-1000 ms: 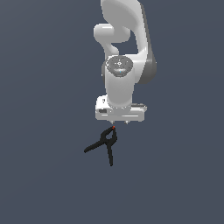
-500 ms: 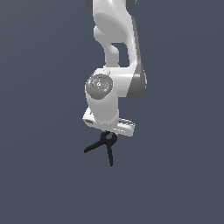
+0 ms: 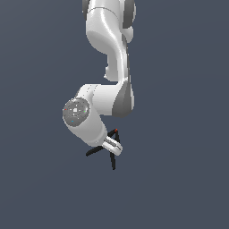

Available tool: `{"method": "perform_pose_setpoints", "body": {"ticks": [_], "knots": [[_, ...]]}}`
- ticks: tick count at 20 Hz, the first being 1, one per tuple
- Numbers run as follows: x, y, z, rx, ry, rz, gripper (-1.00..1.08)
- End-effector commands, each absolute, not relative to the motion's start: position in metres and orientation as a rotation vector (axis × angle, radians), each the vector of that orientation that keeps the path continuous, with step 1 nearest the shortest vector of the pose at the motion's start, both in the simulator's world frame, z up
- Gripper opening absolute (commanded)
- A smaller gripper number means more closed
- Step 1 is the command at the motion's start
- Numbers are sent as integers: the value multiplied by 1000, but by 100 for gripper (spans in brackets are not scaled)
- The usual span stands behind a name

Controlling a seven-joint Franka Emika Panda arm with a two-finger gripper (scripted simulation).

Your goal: Pick up the object and move it to a goal position.

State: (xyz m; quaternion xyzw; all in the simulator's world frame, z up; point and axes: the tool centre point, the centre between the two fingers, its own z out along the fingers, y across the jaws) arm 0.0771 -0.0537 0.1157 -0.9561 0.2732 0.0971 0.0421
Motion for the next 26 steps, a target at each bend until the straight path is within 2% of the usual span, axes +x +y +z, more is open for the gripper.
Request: {"method": "perform_pose_setpoints", "body": {"ticks": [1,14,26], "knots": [[82,-65,108,-2894,925,328,28],[93,-116,66,-2725,1314,476,28],[92,-133,49,-2651,1452,536,28]]}}
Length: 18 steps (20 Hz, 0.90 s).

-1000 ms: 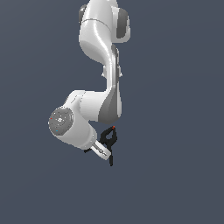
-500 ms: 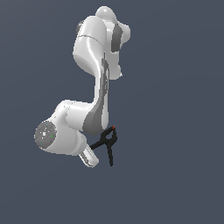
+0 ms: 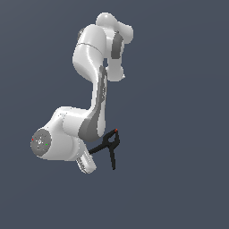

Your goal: Pick up the object and move it to a goal position.

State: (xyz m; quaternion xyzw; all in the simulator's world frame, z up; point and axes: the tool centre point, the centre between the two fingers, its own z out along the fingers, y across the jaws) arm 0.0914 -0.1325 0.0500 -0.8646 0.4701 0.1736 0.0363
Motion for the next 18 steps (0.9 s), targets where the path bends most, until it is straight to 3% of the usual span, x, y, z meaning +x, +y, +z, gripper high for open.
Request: {"method": "perform_pose_setpoints", "body": {"ticks": [1,17,18], "knots": [[91,-133,49,-2650,1454,537,28],[84,-128,26,-2650,1454,537,28],[84,-128,26,-2650,1454,537,-100]]}}
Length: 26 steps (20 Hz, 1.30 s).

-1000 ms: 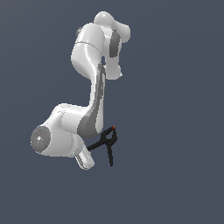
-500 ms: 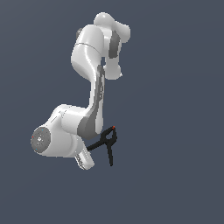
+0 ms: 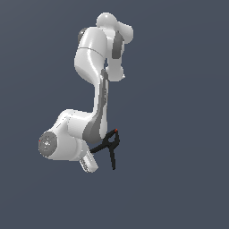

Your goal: Pick up the object and move it to a goal position.

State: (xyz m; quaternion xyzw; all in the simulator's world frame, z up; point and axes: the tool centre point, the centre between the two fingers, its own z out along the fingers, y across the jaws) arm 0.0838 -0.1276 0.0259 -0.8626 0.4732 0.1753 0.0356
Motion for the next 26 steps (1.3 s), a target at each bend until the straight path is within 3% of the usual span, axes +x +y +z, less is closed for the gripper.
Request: {"method": "perform_pose_setpoints", "body": {"ticks": [1,15,26], "knots": [[84,-128,26,-2650,1454,537,-100],[89,-135,28,-2638,1469,507,-100],[127,-214,57,-2502,1599,218,-100]]}}
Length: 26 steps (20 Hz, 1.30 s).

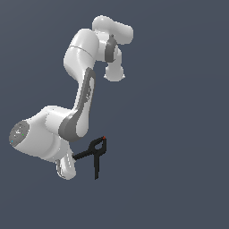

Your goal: Pick up the object and move it to a goal position.

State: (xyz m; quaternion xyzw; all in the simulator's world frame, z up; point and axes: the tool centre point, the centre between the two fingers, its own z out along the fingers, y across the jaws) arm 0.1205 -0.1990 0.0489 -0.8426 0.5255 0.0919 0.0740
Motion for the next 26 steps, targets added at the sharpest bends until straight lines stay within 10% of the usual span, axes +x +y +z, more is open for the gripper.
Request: {"method": "perform_pose_setpoints", "body": {"ticks": [1,26], "knots": [[131,-224,61,-2485,1612,186,-100],[151,-312,118,-2299,1723,-114,-100]]}}
